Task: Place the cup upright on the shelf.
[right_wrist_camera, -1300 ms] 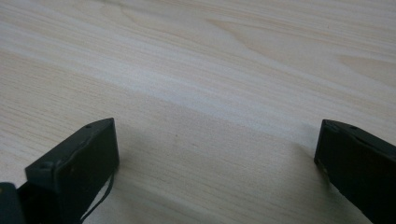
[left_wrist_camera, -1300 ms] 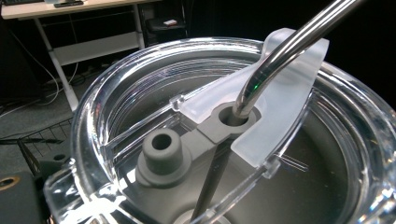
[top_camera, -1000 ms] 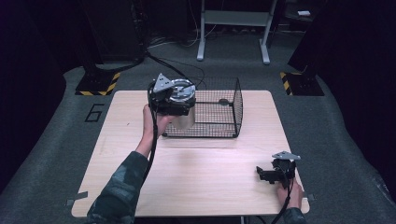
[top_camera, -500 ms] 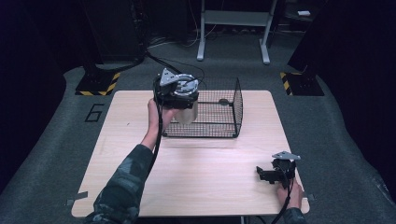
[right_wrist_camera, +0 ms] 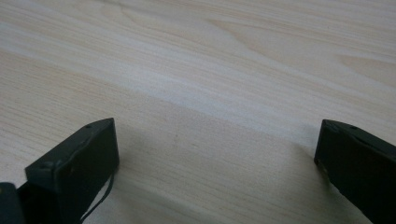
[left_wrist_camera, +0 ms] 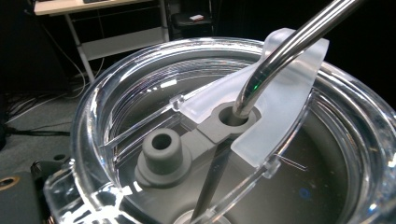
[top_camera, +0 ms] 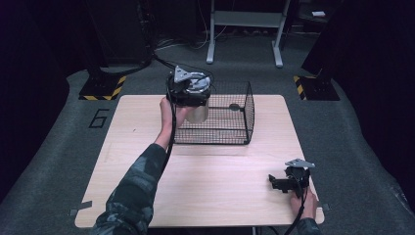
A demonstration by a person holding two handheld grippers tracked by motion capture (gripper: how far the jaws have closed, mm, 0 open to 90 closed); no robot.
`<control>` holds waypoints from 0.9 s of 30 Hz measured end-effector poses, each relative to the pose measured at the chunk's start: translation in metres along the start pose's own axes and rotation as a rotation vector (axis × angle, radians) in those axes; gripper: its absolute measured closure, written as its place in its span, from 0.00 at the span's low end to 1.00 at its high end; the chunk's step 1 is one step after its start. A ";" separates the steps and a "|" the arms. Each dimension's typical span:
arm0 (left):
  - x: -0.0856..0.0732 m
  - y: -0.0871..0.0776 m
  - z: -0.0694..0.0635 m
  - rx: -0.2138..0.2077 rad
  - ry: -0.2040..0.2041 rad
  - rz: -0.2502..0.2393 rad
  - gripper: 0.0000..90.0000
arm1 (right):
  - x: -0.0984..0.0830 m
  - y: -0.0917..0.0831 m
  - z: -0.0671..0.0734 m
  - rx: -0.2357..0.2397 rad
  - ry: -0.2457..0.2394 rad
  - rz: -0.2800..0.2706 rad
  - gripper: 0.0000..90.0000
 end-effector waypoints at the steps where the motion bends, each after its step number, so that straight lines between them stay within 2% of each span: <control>1: 0.000 0.002 0.000 0.004 0.002 0.005 0.04 | 0.000 0.000 0.000 0.000 0.000 0.000 0.00; 9: -0.004 0.019 0.004 0.035 -0.008 0.022 0.04 | 0.000 0.000 0.000 0.001 0.007 0.000 0.00; 16: -0.011 0.034 0.008 0.057 -0.050 0.031 0.04 | 0.000 0.000 0.000 0.004 0.006 0.003 0.00; 25: -0.018 0.054 0.004 0.076 -0.062 0.043 0.04 | 0.000 0.000 0.000 0.005 0.000 0.001 0.00; 27: -0.020 0.058 0.002 0.081 -0.046 0.060 0.04 | 0.000 0.000 0.000 0.003 0.000 -0.001 0.00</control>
Point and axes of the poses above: each handheld gripper's, and its own axes: y roughly forward along the jaws, x roughly out of its top, z roughly to its left, the point moved 4 cm from there along y, roughly forward along the jaws, and after that the axes turned 7 degrees about z, right-handed, at the moved point
